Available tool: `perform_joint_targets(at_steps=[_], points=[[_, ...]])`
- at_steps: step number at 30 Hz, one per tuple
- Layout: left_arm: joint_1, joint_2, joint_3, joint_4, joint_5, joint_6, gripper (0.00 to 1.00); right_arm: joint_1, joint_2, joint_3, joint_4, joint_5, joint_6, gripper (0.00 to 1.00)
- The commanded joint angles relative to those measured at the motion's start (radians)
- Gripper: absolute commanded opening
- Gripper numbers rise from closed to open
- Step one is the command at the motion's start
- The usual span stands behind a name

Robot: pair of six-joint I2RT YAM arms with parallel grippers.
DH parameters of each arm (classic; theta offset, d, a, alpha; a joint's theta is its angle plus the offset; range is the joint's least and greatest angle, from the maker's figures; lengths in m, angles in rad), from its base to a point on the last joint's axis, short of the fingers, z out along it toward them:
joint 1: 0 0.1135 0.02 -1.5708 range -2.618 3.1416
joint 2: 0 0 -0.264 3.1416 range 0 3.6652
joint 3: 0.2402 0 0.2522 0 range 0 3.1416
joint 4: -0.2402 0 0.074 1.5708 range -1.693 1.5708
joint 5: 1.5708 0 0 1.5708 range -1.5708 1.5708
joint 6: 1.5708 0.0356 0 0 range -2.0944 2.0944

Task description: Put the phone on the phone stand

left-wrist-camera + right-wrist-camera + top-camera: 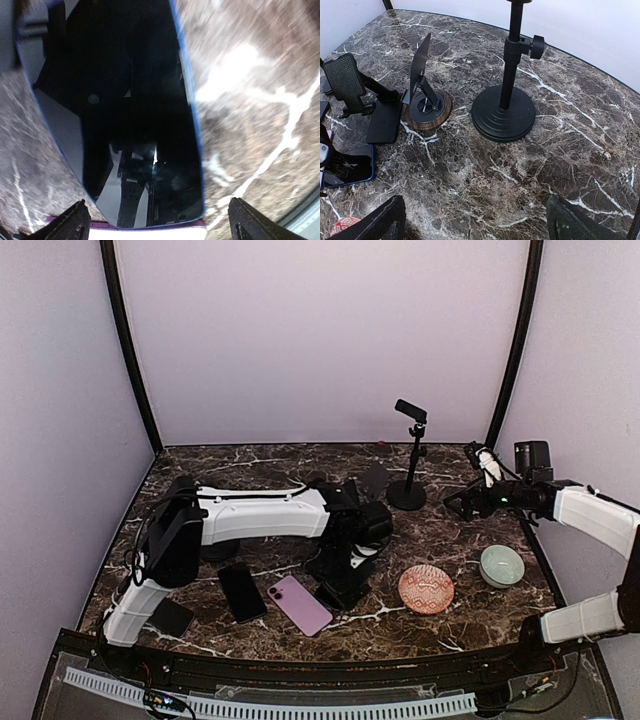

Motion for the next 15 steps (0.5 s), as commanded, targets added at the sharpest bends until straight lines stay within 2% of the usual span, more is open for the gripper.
perform_joint_targets(at_steps=[1,15], points=[[0.014,-0.005,0.07,0.01,0.008,0.003,0.99,0.006,0.002,0.021,0.016,0.005,-0.005,0.98],[0.025,0.069,0.103,-0.02,-0.011,0.013,0.95,0.006,0.004,0.021,0.017,0.01,-0.008,0.98]])
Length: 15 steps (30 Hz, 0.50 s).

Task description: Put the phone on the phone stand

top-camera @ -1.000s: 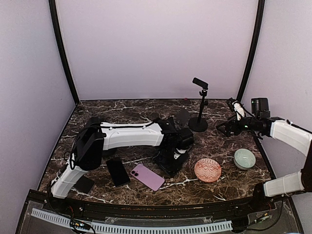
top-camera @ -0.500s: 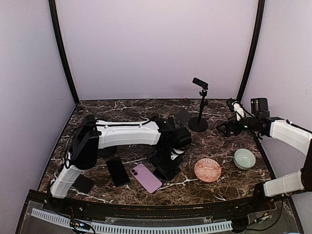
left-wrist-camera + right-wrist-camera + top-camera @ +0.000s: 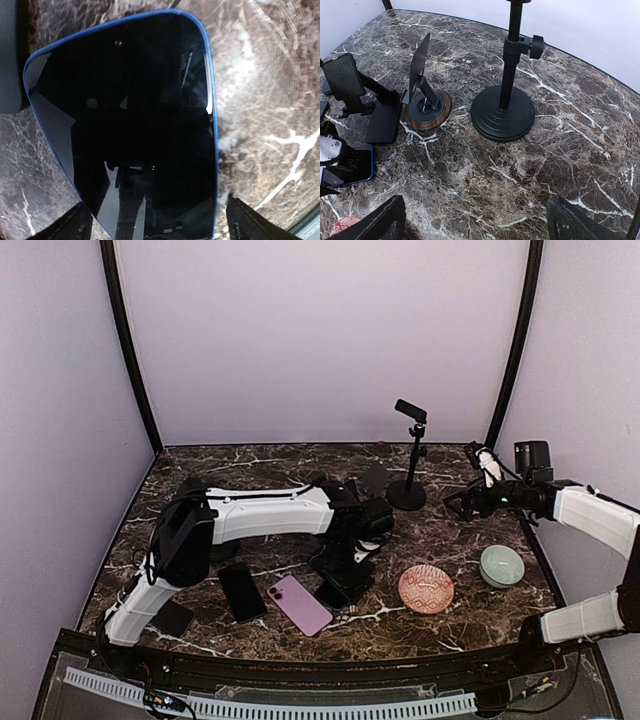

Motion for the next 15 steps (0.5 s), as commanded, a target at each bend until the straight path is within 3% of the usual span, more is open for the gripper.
perform_joint_targets(at_steps=[1,12,15], points=[[0.002,0.008,0.015,-0.044,-0.008,0.014,0.92,0.006,0.005,0.022,0.016,0.006,-0.008,0.98],[0.002,0.025,-0.017,-0.053,0.028,0.019,0.64,0.006,-0.031,0.017,0.008,-0.009,-0.008,0.98],[0.002,0.017,-0.011,-0.058,0.028,0.01,0.48,0.006,-0.046,0.01,0.014,-0.007,-0.008,0.98]])
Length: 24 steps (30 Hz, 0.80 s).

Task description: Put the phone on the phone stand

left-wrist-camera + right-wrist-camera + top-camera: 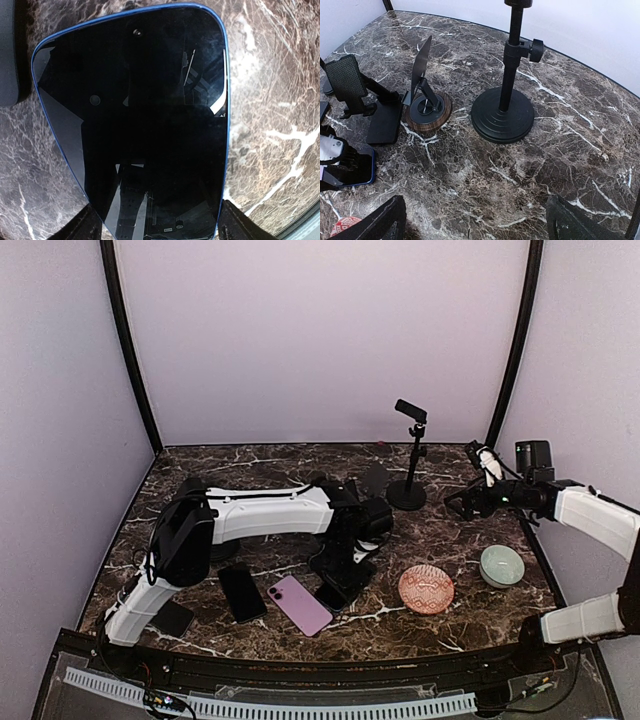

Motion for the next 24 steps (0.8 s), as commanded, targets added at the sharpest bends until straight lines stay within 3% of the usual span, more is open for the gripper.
perform_joint_targets(at_steps=[1,2,4,5,10,14,18,24], points=[[-0.001,0.002,-0.013,-0.033,0.012,0.0,0.43,0.006,-0.04,0.006,0.021,-0.004,-0.005,0.98],[-0.001,-0.009,-0.018,-0.021,0.011,-0.005,0.34,0.007,-0.043,0.002,0.024,0.001,-0.006,0.98],[-0.001,-0.034,-0.026,0.002,-0.003,-0.017,0.06,0.006,-0.044,-0.004,0.032,0.008,-0.006,0.98],[-0.001,-0.045,-0.029,0.012,-0.014,-0.02,0.0,0.006,-0.041,-0.006,0.036,0.009,-0.004,0.98],[-0.001,-0.076,0.018,0.042,-0.049,-0.046,0.0,-0.017,-0.008,0.004,0.029,0.032,-0.013,0.96],[-0.004,-0.115,0.043,0.033,-0.078,-0.096,0.0,-0.133,-0.017,-0.033,0.097,-0.048,0.064,0.95],[-0.022,-0.185,-0.056,0.113,-0.104,-0.112,0.0,-0.157,-0.005,-0.031,0.116,-0.108,0.096,0.93],[-0.116,-0.281,-0.202,0.234,-0.312,-0.083,0.0,-0.133,-0.041,-0.013,0.107,-0.177,0.145,0.91]])
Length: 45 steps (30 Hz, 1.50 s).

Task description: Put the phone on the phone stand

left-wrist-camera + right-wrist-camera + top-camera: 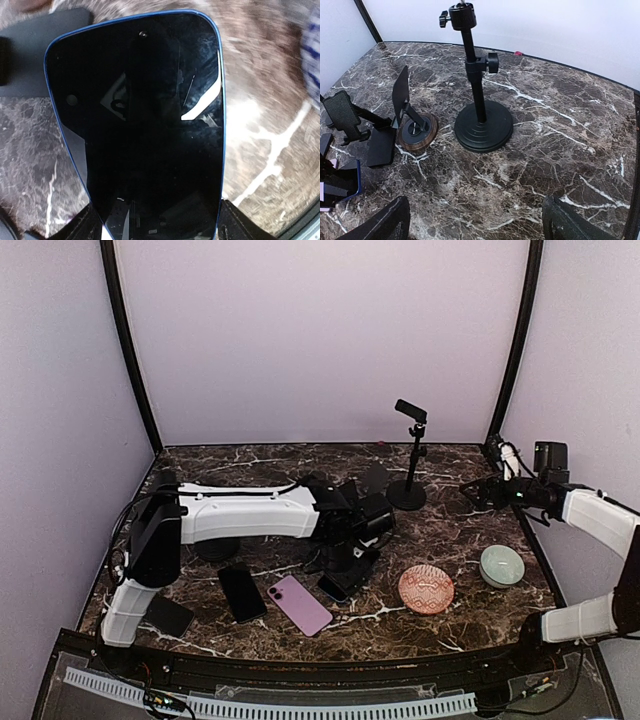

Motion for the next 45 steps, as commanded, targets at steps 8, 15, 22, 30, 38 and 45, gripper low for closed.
perform_joint_targets(at_steps=[8,15,22,30,38,45], points=[[-0.103,-0.274,-0.156,0.278,-0.318,0.005,0.0,0.156,-0.06,0.238,-0.293,-0.084,0.02,0.86],[-0.105,-0.363,-0.276,0.547,-0.433,0.016,0.0,0.245,-0.011,0.326,-0.383,-0.157,0.125,0.72],[-0.104,-0.366,-0.281,0.693,-0.485,0.107,0.0,0.396,0.098,0.428,-0.361,-0.174,0.188,0.64],[-0.104,-0.342,-0.257,0.715,-0.508,0.159,0.0,0.451,0.168,0.45,-0.311,-0.198,0.234,0.59],[-0.105,-0.338,-0.262,0.728,-0.516,0.161,0.0,0.476,0.198,0.427,-0.288,-0.228,0.257,0.41],[-0.105,-0.316,-0.247,0.728,-0.519,0.16,0.0,0.5,0.195,0.385,-0.259,-0.233,0.284,0.25]])
